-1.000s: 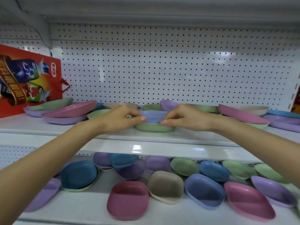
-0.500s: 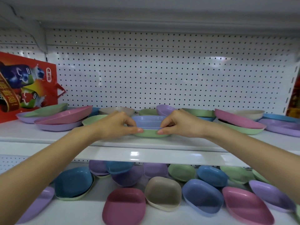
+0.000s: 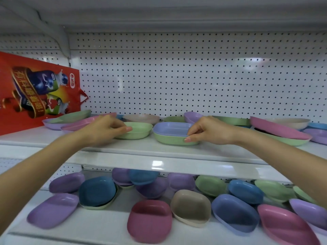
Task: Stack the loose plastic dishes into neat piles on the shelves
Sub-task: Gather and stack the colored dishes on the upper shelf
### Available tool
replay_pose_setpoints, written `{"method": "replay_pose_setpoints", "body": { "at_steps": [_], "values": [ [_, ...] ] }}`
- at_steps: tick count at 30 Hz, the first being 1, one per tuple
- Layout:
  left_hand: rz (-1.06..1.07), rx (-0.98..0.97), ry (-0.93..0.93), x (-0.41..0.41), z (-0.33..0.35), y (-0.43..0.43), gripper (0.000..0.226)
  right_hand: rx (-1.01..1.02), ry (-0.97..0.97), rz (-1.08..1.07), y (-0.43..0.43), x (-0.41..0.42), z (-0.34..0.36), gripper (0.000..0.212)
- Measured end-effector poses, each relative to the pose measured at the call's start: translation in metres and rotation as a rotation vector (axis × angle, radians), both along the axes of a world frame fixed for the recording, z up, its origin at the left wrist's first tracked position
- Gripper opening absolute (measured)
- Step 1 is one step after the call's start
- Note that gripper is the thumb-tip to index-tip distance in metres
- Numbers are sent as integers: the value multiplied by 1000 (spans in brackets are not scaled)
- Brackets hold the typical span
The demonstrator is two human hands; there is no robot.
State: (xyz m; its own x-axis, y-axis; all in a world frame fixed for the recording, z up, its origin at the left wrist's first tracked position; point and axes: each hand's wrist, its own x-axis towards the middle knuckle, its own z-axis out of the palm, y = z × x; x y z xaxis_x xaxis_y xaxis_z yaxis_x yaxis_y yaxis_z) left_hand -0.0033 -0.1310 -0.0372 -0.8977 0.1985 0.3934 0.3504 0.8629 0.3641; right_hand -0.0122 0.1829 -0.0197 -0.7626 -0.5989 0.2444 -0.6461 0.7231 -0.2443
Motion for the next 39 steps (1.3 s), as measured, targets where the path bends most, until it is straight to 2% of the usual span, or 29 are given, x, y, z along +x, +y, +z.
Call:
{"method": "replay_pose_setpoints", "body": {
  "at_steps": [4,9,12,16,18,21,23,25,27,30,34,39],
  "values": [
    [19,-3,-41,1,-3,-4,47,20,26,-15,-3,-6,1,45],
    [-19,18,-38,0,-4,-7,25,11,22,-12,-5,-8,-1,41],
    [-67,193,70,3,-1,-1,24,-23,17,-32,-4,-9,-3,30],
    [-50,505,265,6,20,11,16,-78,-27,9,-7,-6,-5,27],
    [-70,551,301,8,31,19,17,-95,-61,37,-10,-3,-6,27],
    [-114,536,294,5,41,34,17,-135,-79,65,-13,-1,-5,18],
    [-149,540,292,3,42,48,17,-317,-6,40,-9,1,6,7],
    [-181,529,290,2,43,62,17,-540,59,31,1,6,24,21],
    [-223,490,285,4,44,76,17,-672,75,38,13,10,39,34],
    [-310,409,257,4,45,95,14,-622,49,62,23,16,50,39],
    [-392,352,215,3,47,124,24,-450,10,87,35,23,51,23],
    [-478,263,171,5,43,166,19,-418,24,42,67,28,45,7]
  ]
}}
